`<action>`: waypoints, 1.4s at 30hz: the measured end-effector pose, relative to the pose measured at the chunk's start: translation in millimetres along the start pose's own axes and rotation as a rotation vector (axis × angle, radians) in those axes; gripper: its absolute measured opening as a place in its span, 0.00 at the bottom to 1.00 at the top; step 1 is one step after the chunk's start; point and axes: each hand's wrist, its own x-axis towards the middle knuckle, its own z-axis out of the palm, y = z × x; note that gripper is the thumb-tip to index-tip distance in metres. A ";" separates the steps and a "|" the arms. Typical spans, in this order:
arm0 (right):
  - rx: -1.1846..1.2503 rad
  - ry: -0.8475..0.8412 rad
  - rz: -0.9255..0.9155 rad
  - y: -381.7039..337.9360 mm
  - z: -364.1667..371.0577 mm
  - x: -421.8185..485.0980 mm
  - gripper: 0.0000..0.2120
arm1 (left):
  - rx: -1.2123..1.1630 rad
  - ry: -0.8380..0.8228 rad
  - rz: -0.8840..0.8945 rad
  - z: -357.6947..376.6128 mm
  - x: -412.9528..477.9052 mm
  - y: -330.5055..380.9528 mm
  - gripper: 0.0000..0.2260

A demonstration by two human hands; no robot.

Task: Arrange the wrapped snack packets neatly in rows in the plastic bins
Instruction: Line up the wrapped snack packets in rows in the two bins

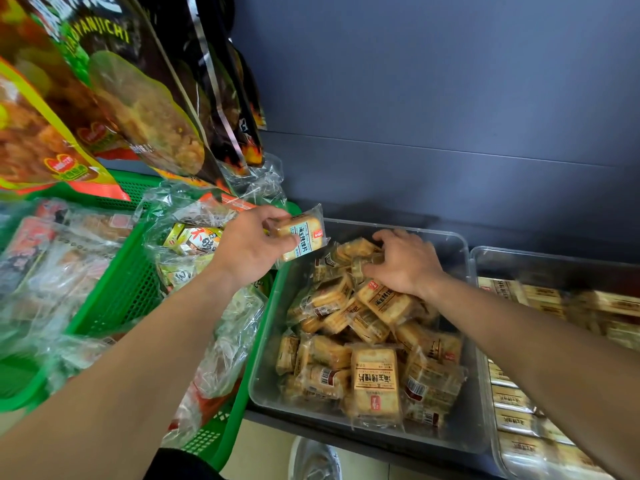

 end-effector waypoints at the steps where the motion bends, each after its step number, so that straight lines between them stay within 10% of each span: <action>1: -0.036 -0.015 -0.006 -0.6 1.2 1.0 0.33 | -0.009 -0.004 0.000 0.3 -0.3 1.1 0.17; 18: 0.150 -0.191 -0.243 5.9 -0.3 10.8 0.32 | -0.041 -0.032 0.011 0.1 -1.7 -0.3 0.16; 26: 0.412 -0.277 -0.309 4.8 -20.3 -14.1 0.13 | -0.078 -0.024 0.013 -3.7 -1.6 -4.5 0.17; 35: 0.195 -0.140 -0.312 14.2 -24.5 -38.0 0.40 | -0.052 -0.054 0.057 -3.4 -8.6 -1.0 0.16; 42: 0.288 -0.240 -0.326 23.3 -33.2 -45.4 0.24 | -0.038 -0.025 0.057 -6.8 -14.5 -0.4 0.16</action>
